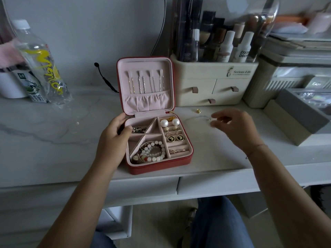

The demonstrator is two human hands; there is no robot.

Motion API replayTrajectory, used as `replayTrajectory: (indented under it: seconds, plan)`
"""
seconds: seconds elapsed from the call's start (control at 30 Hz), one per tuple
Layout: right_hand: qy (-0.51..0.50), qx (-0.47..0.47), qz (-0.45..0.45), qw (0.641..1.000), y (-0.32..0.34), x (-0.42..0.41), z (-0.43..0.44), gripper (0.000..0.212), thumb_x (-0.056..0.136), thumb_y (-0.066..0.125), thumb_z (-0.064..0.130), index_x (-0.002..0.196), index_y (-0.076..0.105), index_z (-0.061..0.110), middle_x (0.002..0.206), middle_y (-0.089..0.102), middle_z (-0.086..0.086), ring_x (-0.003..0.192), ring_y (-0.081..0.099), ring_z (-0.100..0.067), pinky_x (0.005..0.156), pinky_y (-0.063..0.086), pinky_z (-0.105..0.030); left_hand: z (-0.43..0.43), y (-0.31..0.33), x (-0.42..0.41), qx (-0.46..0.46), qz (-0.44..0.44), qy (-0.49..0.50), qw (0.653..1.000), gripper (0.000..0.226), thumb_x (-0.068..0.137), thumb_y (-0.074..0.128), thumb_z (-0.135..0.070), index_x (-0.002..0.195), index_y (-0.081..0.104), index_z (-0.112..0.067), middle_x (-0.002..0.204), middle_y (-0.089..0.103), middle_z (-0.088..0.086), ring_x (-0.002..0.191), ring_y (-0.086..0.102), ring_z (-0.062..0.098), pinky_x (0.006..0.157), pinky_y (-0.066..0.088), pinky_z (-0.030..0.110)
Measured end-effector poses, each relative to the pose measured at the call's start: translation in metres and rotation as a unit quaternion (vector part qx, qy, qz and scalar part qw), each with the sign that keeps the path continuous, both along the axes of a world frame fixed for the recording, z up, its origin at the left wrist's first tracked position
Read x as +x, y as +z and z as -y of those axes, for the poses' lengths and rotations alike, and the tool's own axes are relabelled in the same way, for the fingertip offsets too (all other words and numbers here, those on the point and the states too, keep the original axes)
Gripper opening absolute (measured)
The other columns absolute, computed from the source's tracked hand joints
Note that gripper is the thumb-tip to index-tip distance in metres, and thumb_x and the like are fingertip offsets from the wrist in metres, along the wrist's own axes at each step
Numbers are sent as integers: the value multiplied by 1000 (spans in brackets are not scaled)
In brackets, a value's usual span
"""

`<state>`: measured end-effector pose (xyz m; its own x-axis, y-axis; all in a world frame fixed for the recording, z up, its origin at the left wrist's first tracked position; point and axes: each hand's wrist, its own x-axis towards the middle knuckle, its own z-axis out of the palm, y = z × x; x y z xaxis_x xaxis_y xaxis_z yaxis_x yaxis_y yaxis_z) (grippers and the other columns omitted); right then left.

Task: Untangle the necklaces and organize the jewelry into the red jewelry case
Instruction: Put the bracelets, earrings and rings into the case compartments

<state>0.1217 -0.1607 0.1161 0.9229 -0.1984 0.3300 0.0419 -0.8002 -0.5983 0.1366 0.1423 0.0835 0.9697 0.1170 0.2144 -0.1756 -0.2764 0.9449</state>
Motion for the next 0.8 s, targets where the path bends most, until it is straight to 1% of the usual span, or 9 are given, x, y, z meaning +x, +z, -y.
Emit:
replayTrajectory:
  seconds: [0.1, 0.13, 0.2, 0.27, 0.43, 0.53, 0.6, 0.67, 0.8]
  plan:
    - [-56, -3, -33, 998, -12, 10, 11, 29, 77, 75, 34, 99, 71, 15, 87, 64, -2, 77, 57, -13, 70, 40, -21, 0, 1, -1, 2, -1, 2, 1000, 39, 93, 52, -7, 123, 57, -31, 106, 60, -27, 97, 55, -15, 83, 38, 9]
    - [-67, -6, -43, 997, -14, 11, 11, 29, 78, 74, 35, 98, 72, 15, 86, 64, -2, 79, 57, -15, 71, 40, -24, 0, 1, -1, 0, -2, 2, 1000, 39, 93, 52, -7, 124, 57, -31, 107, 61, -26, 98, 55, -15, 83, 38, 10]
    - [-73, -23, -50, 996, -17, 13, 8, 23, 79, 73, 32, 95, 72, 15, 81, 61, -1, 78, 55, -16, 70, 38, -24, 1, 1, -2, -2, -4, 4, 1000, 40, 93, 52, -7, 127, 57, -28, 108, 61, -23, 98, 55, -15, 83, 38, 10]
    - [-72, -26, -46, 996, -17, 14, 7, 18, 79, 73, 27, 92, 73, 15, 78, 60, 0, 76, 53, -15, 69, 37, -24, 1, 2, -2, 2, -7, 6, 1000, 40, 93, 52, -7, 127, 57, -28, 105, 60, -27, 96, 54, -17, 83, 38, 10]
    - [-65, -45, -46, 996, -17, 13, 6, 15, 80, 72, 25, 91, 73, 14, 83, 62, -2, 80, 56, -18, 69, 38, -24, 1, 2, -2, 7, -8, 10, 1000, 40, 94, 52, -8, 128, 56, -27, 103, 58, -30, 94, 54, -17, 81, 38, 8]
    - [-49, -125, -35, 990, -20, 10, 3, 16, 86, 64, 24, 92, 73, 11, 94, 62, -8, 85, 57, -26, 71, 42, -31, 1, 2, -2, 5, -7, 9, 1000, 40, 94, 52, -8, 127, 57, -29, 103, 60, -28, 96, 55, -15, 82, 39, 10]
    - [-46, -159, -23, 986, -23, 9, 2, 20, 90, 58, 21, 89, 72, 8, 94, 60, -11, 86, 56, -31, 70, 41, -33, 1, 2, -2, 2, -8, 9, 1000, 39, 93, 52, -8, 126, 57, -28, 103, 60, -28, 97, 56, -12, 84, 40, 12]
    - [-47, -170, -17, 984, -24, 11, 3, 24, 92, 53, 20, 87, 71, 5, 93, 59, -12, 86, 55, -34, 67, 37, -32, 1, 2, -2, 0, -9, 9, 1000, 39, 93, 52, -9, 127, 58, -27, 105, 62, -24, 99, 56, -10, 85, 41, 14]
    - [-44, -179, -6, 983, -25, 17, 8, 28, 94, 51, 19, 83, 69, 0, 88, 59, -15, 83, 55, -36, 68, 38, -35, 2, 2, -3, -2, -13, 6, 1000, 39, 93, 52, -9, 128, 57, -27, 111, 64, -17, 102, 57, -7, 86, 40, 14]
